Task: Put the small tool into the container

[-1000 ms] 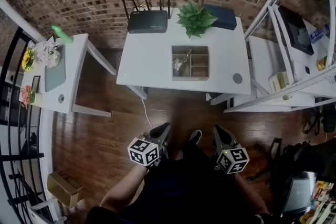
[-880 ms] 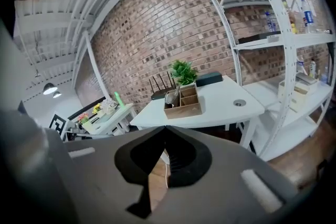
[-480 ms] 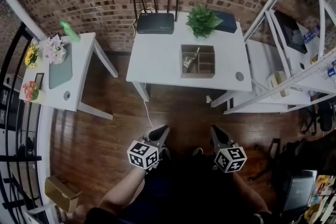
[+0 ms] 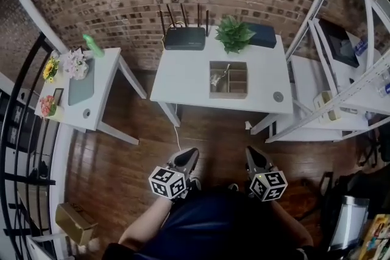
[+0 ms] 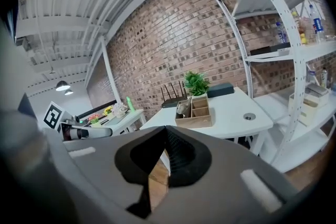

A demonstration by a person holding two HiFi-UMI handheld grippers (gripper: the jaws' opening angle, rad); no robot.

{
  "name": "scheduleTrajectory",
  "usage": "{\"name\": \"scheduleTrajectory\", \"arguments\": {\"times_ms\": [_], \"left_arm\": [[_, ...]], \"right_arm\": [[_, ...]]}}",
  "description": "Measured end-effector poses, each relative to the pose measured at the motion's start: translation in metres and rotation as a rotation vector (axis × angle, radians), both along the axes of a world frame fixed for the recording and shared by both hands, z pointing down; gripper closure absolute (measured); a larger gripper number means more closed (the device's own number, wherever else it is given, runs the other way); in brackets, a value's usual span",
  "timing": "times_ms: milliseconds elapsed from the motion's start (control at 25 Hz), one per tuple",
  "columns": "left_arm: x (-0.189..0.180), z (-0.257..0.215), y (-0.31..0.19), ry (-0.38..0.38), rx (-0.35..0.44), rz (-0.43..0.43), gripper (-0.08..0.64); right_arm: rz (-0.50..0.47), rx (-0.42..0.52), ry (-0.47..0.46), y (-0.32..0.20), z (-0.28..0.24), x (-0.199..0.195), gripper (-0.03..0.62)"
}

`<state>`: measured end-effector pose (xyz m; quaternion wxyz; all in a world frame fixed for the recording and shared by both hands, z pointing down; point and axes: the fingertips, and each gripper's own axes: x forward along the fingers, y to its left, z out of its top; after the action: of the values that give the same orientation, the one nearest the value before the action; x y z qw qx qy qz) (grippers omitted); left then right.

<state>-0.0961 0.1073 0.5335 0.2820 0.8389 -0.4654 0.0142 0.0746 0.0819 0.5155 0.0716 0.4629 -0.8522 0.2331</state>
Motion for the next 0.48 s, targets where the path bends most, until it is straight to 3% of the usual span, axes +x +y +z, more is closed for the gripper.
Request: {"name": "scheduleTrajectory", "arguments": {"times_ms": [480], "left_arm": [[0.051,-0.003,0.014,-0.015,-0.044,0.038,0.548]], "right_arm": [[-0.011,-0.02,-0.045,0.02,0.017,0.033,0.581]]}}
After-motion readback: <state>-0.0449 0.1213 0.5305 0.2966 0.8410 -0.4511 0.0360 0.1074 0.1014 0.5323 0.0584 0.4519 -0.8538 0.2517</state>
